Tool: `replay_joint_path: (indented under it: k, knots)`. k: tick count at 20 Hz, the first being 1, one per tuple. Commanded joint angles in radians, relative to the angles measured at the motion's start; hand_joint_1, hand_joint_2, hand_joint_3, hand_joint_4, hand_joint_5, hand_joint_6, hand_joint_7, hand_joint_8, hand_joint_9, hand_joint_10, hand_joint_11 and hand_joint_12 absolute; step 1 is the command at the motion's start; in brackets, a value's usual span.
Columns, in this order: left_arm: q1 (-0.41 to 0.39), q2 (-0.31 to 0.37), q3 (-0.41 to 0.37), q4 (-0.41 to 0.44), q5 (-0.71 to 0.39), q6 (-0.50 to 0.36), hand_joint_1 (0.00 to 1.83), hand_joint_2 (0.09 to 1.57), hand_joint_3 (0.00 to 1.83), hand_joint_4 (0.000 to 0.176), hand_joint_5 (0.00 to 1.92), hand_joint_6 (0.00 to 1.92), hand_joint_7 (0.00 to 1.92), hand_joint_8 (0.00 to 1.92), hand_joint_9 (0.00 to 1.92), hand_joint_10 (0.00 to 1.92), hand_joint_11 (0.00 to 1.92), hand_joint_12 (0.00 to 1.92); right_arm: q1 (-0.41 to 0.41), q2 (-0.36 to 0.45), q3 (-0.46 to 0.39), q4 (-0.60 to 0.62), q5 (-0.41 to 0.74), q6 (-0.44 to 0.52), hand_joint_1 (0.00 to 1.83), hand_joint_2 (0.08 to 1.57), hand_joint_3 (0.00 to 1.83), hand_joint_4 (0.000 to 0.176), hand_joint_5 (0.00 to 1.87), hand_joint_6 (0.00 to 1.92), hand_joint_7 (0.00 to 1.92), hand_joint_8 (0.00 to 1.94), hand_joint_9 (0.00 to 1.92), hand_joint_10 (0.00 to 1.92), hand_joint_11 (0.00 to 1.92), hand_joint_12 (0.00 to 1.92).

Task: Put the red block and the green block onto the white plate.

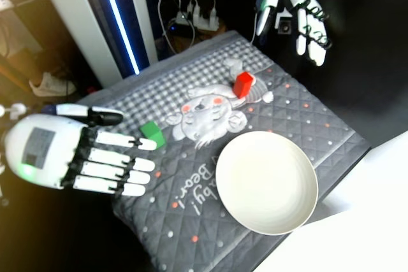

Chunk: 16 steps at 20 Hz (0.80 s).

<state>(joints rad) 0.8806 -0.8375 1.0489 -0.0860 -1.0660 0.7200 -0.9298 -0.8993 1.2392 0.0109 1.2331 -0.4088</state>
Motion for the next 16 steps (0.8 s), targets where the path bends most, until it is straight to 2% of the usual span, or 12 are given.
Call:
replay_joint_path:
  k: [1, 2, 3, 4, 5, 6, 7, 8, 10, 12, 14, 16]
  knots:
    - [-0.01, 0.004, 0.009, -0.02, -0.112, -0.018, 0.83, 0.97, 0.0, 0.002, 0.31, 0.0, 0.18, 0.0, 0.17, 0.03, 0.0, 0.83, 0.01, 0.01, 0.009, 0.038, 0.117, 0.003, 0.9, 1.05, 0.0, 0.107, 0.18, 0.0, 0.09, 0.0, 0.42, 0.06, 0.09, 1.4]
    - [-0.01, 0.003, 0.011, -0.02, -0.111, -0.025, 0.82, 0.96, 0.0, 0.0, 0.31, 0.0, 0.18, 0.0, 0.18, 0.02, 0.0, 0.83, 0.01, 0.01, 0.01, 0.036, 0.117, 0.003, 0.88, 1.03, 0.0, 0.102, 0.17, 0.0, 0.11, 0.0, 0.45, 0.05, 0.13, 1.37]
    - [-0.012, 0.001, 0.011, -0.016, -0.107, -0.026, 0.82, 0.97, 0.0, 0.0, 0.3, 0.0, 0.18, 0.0, 0.19, 0.02, 0.0, 0.86, 0.01, 0.009, 0.011, 0.036, 0.117, 0.003, 0.87, 1.03, 0.0, 0.106, 0.16, 0.0, 0.1, 0.0, 0.36, 0.01, 0.06, 1.28]
    - [-0.025, -0.009, 0.016, -0.004, -0.096, -0.026, 0.86, 0.96, 0.0, 0.0, 0.3, 0.0, 0.19, 0.0, 0.19, 0.02, 0.0, 0.86, 0.01, 0.003, 0.017, 0.032, 0.117, 0.003, 0.84, 1.02, 0.0, 0.12, 0.14, 0.0, 0.07, 0.0, 0.3, 0.0, 0.01, 1.19]
    - [-0.046, -0.024, 0.023, 0.015, -0.077, -0.028, 0.85, 0.96, 0.0, 0.0, 0.28, 0.0, 0.2, 0.0, 0.2, 0.01, 0.0, 0.82, 0.01, -0.006, 0.023, 0.024, 0.118, 0.004, 0.84, 1.01, 0.0, 0.106, 0.14, 0.0, 0.07, 0.0, 0.31, 0.01, 0.03, 1.2]
    - [-0.069, -0.043, 0.034, 0.042, -0.055, -0.039, 0.84, 0.95, 0.0, 0.0, 0.27, 0.0, 0.22, 0.01, 0.22, 0.02, 0.0, 0.82, 0.011, -0.013, 0.027, 0.013, 0.118, 0.007, 0.84, 1.0, 0.0, 0.135, 0.09, 0.0, 0.08, 0.0, 0.21, 0.01, 0.01, 1.05]
    - [-0.095, -0.068, 0.05, 0.074, -0.033, -0.062, 0.79, 0.95, 0.0, 0.005, 0.22, 0.0, 0.2, 0.0, 0.22, 0.01, 0.0, 0.81, 0.011, -0.015, 0.027, 0.002, 0.118, 0.013, 0.85, 0.99, 0.0, 0.148, 0.06, 0.01, 0.05, 0.01, 0.13, 0.02, 0.0, 0.8]
    - [-0.122, -0.095, 0.069, 0.111, -0.012, -0.089, 0.81, 0.94, 0.0, 0.034, 0.2, 0.0, 0.17, 0.0, 0.2, 0.0, 0.0, 0.75, 0.011, -0.017, 0.027, -0.012, 0.12, 0.027, 0.82, 0.98, 0.0, 0.17, 0.01, 0.0, 0.01, 0.0, 0.05, 0.02, 0.0, 0.58]
    - [-0.161, -0.131, 0.089, 0.159, 0.021, -0.117, 0.81, 0.9, 0.0, 0.042, 0.21, 0.0, 0.15, 0.0, 0.18, 0.0, 0.0, 0.79, 0.011, -0.02, 0.028, -0.034, 0.122, 0.045, 0.83, 0.96, 0.0, 0.176, 0.0, 0.0, 0.0, 0.0, 0.05, 0.0, 0.0, 0.75]
    - [-0.176, -0.149, 0.096, 0.182, 0.039, -0.119, 0.86, 0.86, 0.0, 0.0, 0.22, 0.0, 0.13, 0.0, 0.19, 0.0, 0.0, 0.84, 0.012, -0.028, 0.029, -0.052, 0.124, 0.045, 0.8, 0.95, 0.0, 0.176, 0.0, 0.0, 0.0, 0.0, 0.1, 0.0, 0.01, 0.86]
    - [-0.189, -0.17, 0.112, 0.198, 0.054, -0.134, 0.88, 0.85, 0.0, 0.0, 0.21, 0.0, 0.13, 0.0, 0.22, 0.01, 0.0, 0.91, 0.013, -0.032, 0.03, -0.056, 0.129, 0.045, 0.77, 0.94, 0.0, 0.176, 0.0, 0.0, 0.0, 0.0, 0.15, 0.0, 0.04, 1.06]
    - [-0.192, -0.182, 0.123, 0.202, 0.063, -0.141, 0.92, 0.83, 0.0, 0.0, 0.18, 0.0, 0.15, 0.0, 0.26, 0.01, 0.0, 1.05, 0.017, -0.043, 0.042, -0.056, 0.128, 0.047, 0.76, 0.93, 0.0, 0.176, 0.0, 0.0, 0.01, 0.0, 0.22, 0.02, 0.07, 1.15]
